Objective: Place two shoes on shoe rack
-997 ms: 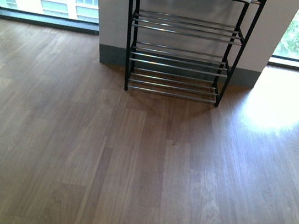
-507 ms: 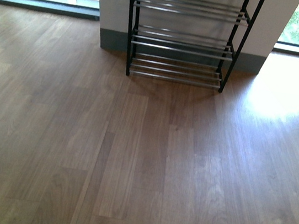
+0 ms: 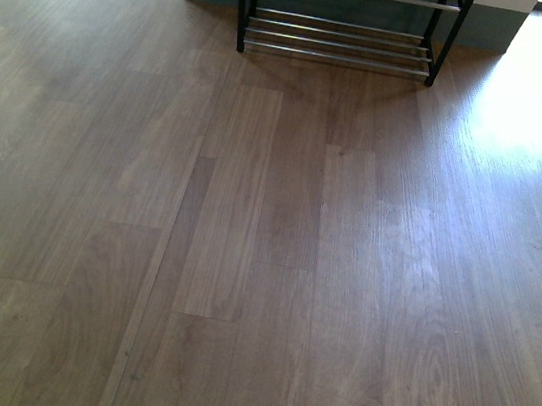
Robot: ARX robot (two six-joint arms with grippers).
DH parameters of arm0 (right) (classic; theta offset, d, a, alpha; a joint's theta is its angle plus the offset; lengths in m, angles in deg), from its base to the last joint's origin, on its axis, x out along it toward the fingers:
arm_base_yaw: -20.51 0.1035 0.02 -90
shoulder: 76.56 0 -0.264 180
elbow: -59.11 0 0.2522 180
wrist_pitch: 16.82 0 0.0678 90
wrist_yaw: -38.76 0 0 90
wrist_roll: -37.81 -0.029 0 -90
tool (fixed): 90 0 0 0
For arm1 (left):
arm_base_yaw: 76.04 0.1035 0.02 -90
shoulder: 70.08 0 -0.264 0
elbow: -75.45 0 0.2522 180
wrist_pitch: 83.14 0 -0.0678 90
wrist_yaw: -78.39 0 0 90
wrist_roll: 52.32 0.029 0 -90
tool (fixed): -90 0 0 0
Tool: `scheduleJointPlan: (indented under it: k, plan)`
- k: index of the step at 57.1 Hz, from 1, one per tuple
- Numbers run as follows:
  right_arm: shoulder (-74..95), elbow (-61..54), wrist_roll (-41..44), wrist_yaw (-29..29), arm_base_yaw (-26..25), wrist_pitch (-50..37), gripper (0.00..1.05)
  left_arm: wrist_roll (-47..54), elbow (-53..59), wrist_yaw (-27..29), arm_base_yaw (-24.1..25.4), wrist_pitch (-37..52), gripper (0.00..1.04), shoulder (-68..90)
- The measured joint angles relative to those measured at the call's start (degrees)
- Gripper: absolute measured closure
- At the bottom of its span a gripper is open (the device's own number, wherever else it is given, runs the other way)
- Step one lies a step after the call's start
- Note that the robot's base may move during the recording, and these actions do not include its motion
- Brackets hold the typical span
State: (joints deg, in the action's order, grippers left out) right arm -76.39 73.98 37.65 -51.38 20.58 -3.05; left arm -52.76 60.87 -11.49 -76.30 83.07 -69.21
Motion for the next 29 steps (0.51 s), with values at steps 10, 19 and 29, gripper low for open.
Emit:
scheduleJointPlan:
  k: [10, 19, 29]
  plan:
    - [0.0, 0.0, 0.0, 0.0, 0.0, 0.0, 0.09, 0.0, 0.0, 0.0, 0.0, 0.0, 0.09, 0.0]
    - [0.0, 0.0, 0.0, 0.0, 0.0, 0.0, 0.09, 0.0, 0.0, 0.0, 0.0, 0.0, 0.09, 0.0]
    - [0.0, 0.0, 0.0, 0.0, 0.0, 0.0, 0.09, 0.0, 0.0, 0.0, 0.0, 0.0, 0.09, 0.0]
